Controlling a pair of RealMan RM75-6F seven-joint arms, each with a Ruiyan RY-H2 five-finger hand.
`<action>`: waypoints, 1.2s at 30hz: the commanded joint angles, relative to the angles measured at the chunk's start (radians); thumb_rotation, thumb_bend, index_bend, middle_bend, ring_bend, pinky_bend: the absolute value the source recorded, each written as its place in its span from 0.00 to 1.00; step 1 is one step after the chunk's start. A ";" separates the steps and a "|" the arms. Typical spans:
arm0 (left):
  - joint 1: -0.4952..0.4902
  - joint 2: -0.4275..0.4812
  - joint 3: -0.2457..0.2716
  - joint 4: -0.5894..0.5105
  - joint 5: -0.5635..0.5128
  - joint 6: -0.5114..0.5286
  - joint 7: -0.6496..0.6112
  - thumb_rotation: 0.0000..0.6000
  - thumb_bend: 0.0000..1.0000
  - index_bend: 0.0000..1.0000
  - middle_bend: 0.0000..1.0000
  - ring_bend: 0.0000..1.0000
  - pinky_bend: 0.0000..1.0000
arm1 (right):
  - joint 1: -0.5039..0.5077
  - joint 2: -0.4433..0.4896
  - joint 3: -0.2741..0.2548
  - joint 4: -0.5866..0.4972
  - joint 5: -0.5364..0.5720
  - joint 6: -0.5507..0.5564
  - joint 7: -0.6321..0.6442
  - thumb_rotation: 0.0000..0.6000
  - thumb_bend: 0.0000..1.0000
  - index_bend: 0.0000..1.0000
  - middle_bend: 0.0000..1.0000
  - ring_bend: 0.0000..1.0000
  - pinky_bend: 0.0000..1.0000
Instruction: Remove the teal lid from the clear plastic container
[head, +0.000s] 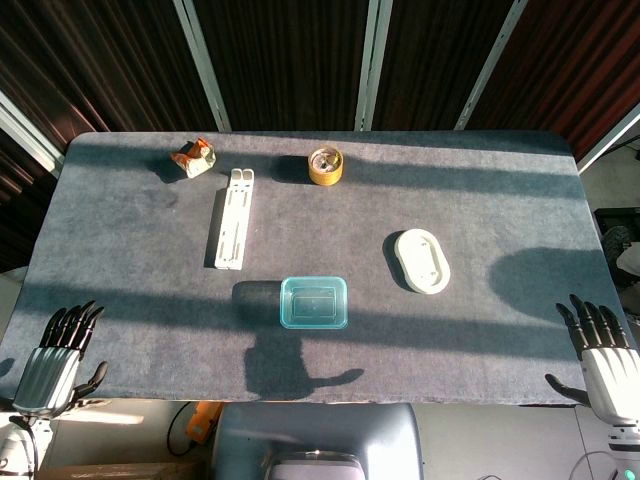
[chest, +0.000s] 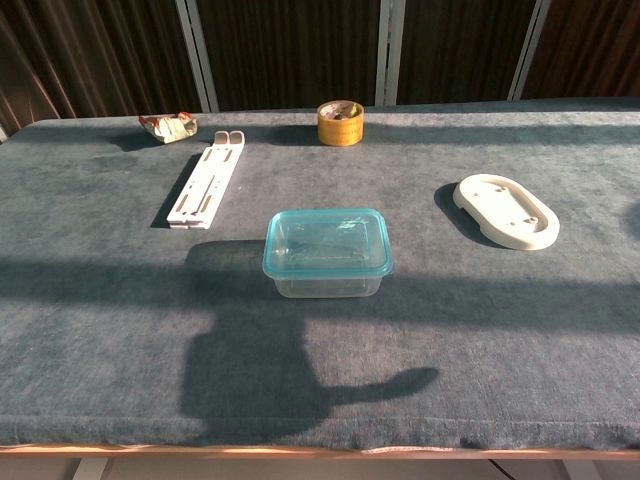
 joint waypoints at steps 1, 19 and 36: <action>-0.004 -0.002 0.003 0.002 0.002 -0.007 0.001 1.00 0.32 0.00 0.00 0.00 0.00 | -0.001 0.001 -0.001 0.000 -0.001 0.002 0.001 1.00 0.11 0.00 0.00 0.00 0.00; -0.324 -0.195 -0.024 0.052 0.214 -0.248 -0.324 1.00 0.24 0.00 0.00 0.00 0.00 | 0.039 -0.011 -0.003 -0.031 -0.013 -0.061 -0.063 1.00 0.11 0.00 0.00 0.00 0.00; -0.533 -0.511 -0.151 0.225 0.004 -0.509 -0.148 1.00 0.24 0.00 0.00 0.00 0.00 | 0.061 0.013 -0.008 -0.037 -0.004 -0.100 -0.026 1.00 0.11 0.00 0.00 0.00 0.00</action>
